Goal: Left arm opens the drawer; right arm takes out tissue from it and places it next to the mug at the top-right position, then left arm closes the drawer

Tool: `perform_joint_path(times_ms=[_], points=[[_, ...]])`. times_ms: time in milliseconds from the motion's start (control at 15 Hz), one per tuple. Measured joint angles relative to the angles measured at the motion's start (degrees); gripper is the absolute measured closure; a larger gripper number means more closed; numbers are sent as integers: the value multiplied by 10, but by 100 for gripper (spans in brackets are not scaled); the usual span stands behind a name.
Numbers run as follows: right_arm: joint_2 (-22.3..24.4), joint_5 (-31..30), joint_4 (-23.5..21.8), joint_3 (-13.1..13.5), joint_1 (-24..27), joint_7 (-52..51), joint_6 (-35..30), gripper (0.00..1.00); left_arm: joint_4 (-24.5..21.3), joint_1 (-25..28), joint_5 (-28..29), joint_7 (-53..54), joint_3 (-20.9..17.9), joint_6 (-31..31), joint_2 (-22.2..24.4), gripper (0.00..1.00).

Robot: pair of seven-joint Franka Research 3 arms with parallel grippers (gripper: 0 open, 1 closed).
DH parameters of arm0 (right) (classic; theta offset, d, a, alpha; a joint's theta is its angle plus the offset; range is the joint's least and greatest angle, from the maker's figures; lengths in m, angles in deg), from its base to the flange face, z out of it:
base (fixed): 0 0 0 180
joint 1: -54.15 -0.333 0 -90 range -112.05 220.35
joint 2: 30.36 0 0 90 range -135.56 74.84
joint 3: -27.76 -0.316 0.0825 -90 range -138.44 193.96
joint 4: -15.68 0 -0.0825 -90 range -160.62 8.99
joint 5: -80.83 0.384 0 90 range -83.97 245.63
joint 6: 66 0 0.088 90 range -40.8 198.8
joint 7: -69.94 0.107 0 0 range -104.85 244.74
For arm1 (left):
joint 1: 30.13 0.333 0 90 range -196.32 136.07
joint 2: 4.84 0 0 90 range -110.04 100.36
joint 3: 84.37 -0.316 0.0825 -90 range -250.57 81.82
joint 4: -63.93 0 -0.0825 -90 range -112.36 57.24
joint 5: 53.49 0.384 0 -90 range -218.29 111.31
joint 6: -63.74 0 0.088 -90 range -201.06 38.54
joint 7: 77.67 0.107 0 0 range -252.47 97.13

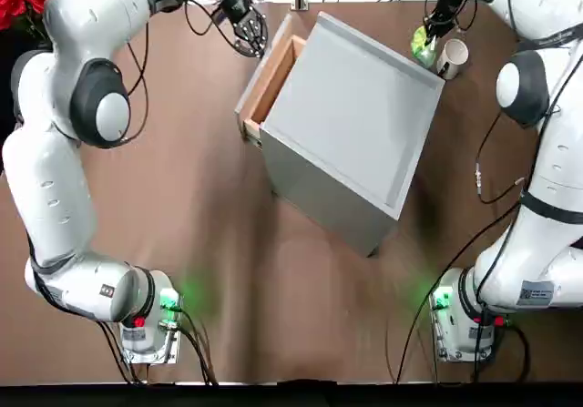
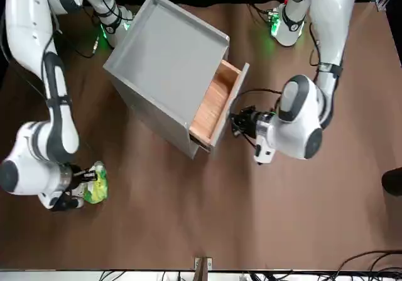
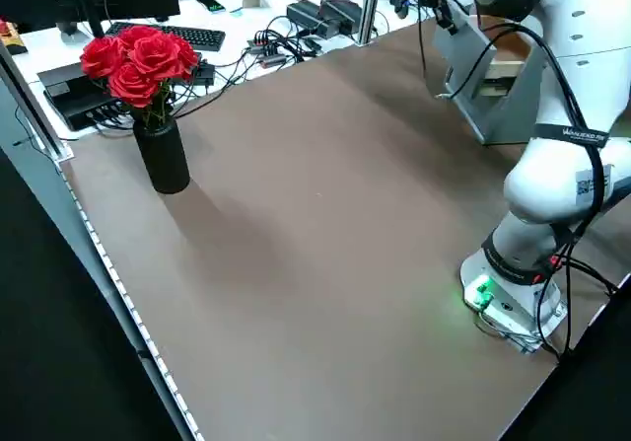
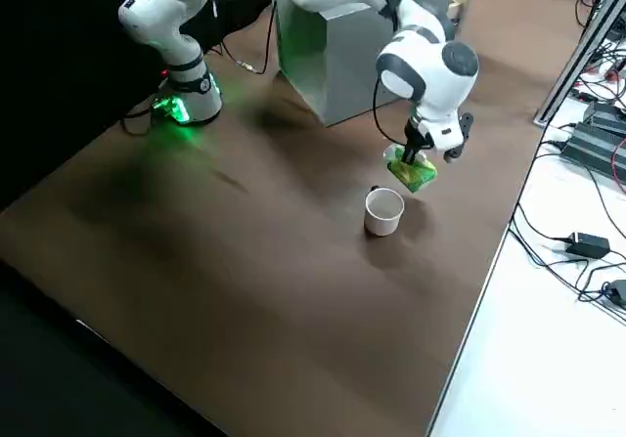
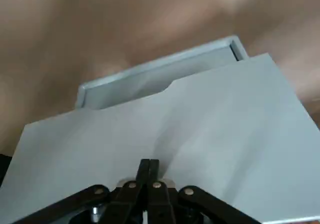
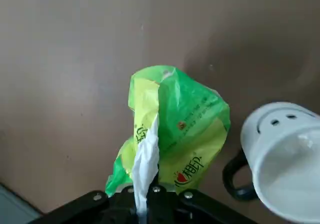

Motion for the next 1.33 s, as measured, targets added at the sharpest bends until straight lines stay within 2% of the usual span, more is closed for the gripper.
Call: perform_joint_path(times_ms=[333, 667, 733, 867, 1000, 1067, 1333], points=[[-19, 26, -5, 2, 9, -103, 19, 98, 0, -33, -3, -5, 0, -8, -8, 99], [-32, 38, -17, 3, 20, -124, 38, 98, 0, -39, -3, -14, 3, -9, -10, 99], [-33, 38, -17, 3, 20, -125, 39, 95, 0, -39, -3, -20, 7, -9, -10, 99], [-34, 38, -17, 3, 20, -126, 39, 79, 0, -40, -3, -31, 13, -9, -11, 99], [-34, 38, -16, 2, 20, -127, 39, 56, 0, -40, -3, -42, 22, -9, -11, 99], [-33, 38, -15, 2, 20, -127, 39, 52, 0, -40, -3, -44, 25, -9, -11, 99], [-20, 38, -5, 3, 21, -129, 38, 16, 0, -40, -3, -54, 32, -7, -11, 99]])
